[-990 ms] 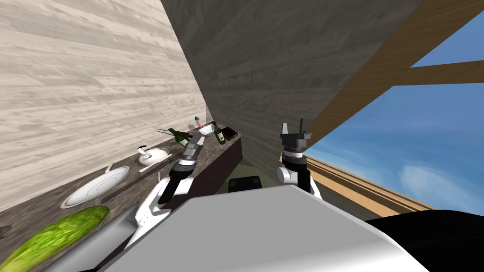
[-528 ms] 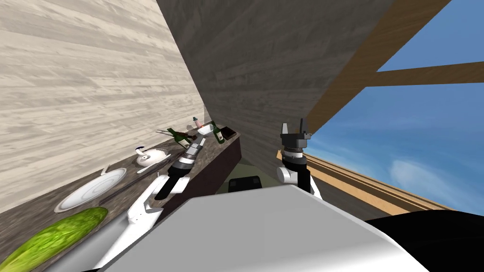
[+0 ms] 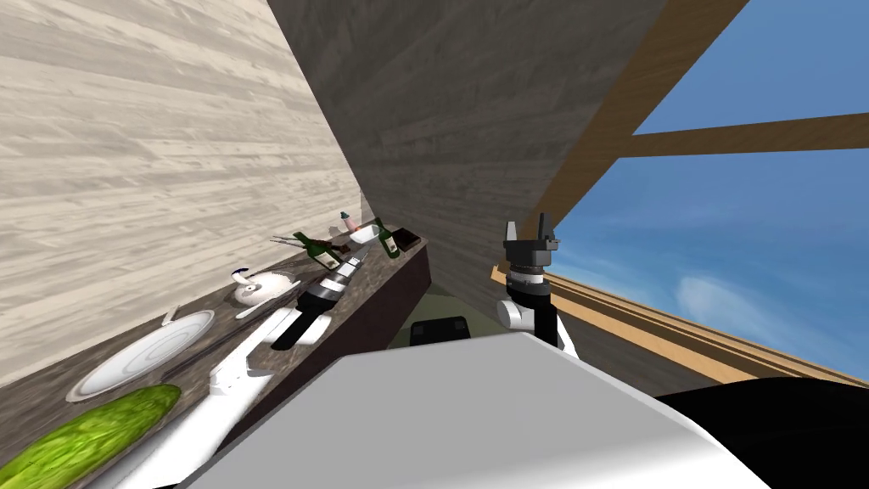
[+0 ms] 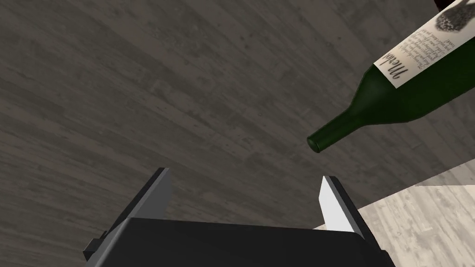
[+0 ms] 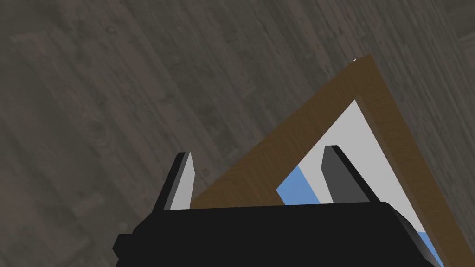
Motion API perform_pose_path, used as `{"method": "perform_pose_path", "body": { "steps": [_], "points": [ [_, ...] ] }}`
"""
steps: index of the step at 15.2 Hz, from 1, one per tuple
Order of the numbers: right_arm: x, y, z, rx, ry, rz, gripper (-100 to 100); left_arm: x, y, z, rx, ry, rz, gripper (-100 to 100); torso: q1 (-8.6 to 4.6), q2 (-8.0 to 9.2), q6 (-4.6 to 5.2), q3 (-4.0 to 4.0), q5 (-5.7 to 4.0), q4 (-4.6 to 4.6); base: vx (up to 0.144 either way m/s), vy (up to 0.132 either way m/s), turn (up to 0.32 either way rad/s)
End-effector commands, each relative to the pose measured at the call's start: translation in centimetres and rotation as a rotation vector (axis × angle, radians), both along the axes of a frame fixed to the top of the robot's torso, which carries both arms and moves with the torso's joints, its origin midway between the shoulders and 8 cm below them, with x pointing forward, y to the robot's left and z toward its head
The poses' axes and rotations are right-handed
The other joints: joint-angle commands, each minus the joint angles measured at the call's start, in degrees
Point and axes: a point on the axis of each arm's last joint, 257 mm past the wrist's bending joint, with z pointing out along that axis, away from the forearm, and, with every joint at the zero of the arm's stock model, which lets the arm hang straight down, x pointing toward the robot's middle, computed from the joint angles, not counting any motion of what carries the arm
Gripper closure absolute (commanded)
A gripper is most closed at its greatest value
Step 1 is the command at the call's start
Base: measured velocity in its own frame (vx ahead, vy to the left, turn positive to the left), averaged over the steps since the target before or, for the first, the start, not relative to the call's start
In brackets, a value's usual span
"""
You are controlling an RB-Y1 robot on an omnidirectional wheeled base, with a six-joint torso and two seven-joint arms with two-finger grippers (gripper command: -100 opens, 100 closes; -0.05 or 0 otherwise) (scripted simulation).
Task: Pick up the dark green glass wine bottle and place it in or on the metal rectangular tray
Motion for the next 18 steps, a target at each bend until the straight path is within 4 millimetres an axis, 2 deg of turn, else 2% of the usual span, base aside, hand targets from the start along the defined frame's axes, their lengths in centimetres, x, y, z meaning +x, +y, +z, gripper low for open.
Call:
{"method": "perform_pose_path", "body": {
  "steps": [1,6,11,18],
  "points": [
    [0.0,0.0,0.0,0.0,0.0,0.0,0,0.5,0.9,-0.8,0.06,0.023,0.008,-100,0.0,0.0,0.0,0.0,0.0,0.0,-0.004,0.0,-0.066],
    [0.0,0.0,0.0,0.0,0.0,0.0,0,1.3,2.3,-2.0,0.181,0.061,0.015,-100,-0.01,-0.11,0.03,-0.07,-0.01,-0.03,0.007,0.0,-0.098],
    [0.0,0.0,0.0,0.0,0.0,0.0,0,2.4,4.6,-3.4,0.327,0.103,0.033,-100,-0.02,-0.22,0.02,-0.13,-0.01,-0.05,0.03,0.0,-0.097],
    [0.0,0.0,0.0,0.0,0.0,0.0,0,3.2,6.9,-4.1,0.501,0.137,0.035,-100,-0.01,-0.36,0.03,-0.21,-0.01,-0.08,0.054,0.003,-0.09]
  ]
}}
